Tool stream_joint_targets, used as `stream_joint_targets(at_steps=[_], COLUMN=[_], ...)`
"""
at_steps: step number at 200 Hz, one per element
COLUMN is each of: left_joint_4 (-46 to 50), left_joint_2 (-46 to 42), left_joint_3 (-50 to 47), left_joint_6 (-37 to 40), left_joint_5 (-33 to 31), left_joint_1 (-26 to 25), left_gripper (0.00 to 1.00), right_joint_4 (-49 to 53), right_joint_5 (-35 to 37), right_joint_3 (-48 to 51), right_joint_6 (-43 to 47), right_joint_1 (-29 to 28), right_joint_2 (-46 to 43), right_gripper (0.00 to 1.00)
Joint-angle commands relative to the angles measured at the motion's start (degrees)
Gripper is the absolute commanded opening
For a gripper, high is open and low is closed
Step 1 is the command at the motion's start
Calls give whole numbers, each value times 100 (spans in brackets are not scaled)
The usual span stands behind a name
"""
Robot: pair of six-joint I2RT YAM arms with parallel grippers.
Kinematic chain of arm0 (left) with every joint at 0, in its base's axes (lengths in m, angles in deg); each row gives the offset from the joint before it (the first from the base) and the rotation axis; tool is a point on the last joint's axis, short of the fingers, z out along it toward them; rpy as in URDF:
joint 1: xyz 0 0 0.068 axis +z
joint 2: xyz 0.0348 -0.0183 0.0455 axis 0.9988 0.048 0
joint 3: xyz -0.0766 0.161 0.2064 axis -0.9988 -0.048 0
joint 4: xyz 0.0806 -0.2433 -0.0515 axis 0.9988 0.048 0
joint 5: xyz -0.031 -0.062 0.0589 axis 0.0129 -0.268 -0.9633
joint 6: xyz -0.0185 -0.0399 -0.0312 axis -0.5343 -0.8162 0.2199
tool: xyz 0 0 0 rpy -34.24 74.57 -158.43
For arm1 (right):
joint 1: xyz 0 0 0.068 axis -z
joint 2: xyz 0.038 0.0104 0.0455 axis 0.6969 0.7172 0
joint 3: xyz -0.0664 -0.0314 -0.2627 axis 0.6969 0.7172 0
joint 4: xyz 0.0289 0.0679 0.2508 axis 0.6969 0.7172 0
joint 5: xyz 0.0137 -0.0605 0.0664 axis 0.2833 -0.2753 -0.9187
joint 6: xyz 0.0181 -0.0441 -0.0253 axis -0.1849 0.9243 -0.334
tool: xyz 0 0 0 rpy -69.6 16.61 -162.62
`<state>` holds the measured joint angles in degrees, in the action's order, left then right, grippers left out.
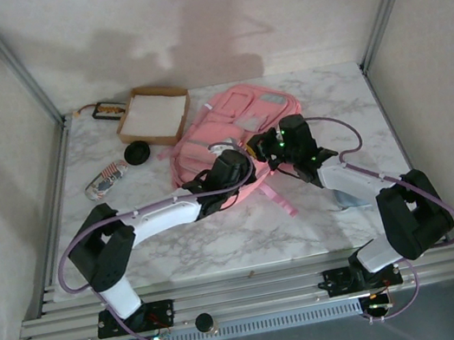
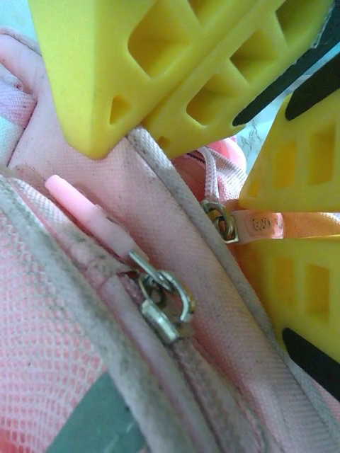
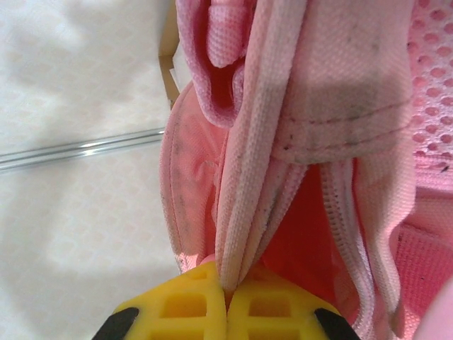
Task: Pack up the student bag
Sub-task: Unzip the student bag at the center of the table.
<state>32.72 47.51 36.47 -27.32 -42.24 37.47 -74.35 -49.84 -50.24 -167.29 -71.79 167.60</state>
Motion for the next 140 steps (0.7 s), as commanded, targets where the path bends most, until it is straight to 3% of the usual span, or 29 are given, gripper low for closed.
stream_joint_targets(at_steps=[1, 39, 76, 140], left_joint_4=[-398, 655, 1593, 2331], left_joint_2=[-274, -535, -1006, -1739], left_joint_3=[-101, -93, -581, -1260], left_joint_6=[171, 10, -259, 394], left_joint_5=[-254, -738, -764, -977], left_joint_1=[166, 179, 299, 638], left_gripper=[0, 0, 0, 0], right_joint_4=[-537, -510, -570, -391], right_joint_5=[-321, -363, -542, -848], right_joint_3=[-106, -22, -18, 13], right_joint_6=[70, 151, 174, 347], right_joint_1=[-1, 143, 410, 1106], right_joint_2=[-346, -297, -310, -482], right_gripper=[0, 0, 0, 0])
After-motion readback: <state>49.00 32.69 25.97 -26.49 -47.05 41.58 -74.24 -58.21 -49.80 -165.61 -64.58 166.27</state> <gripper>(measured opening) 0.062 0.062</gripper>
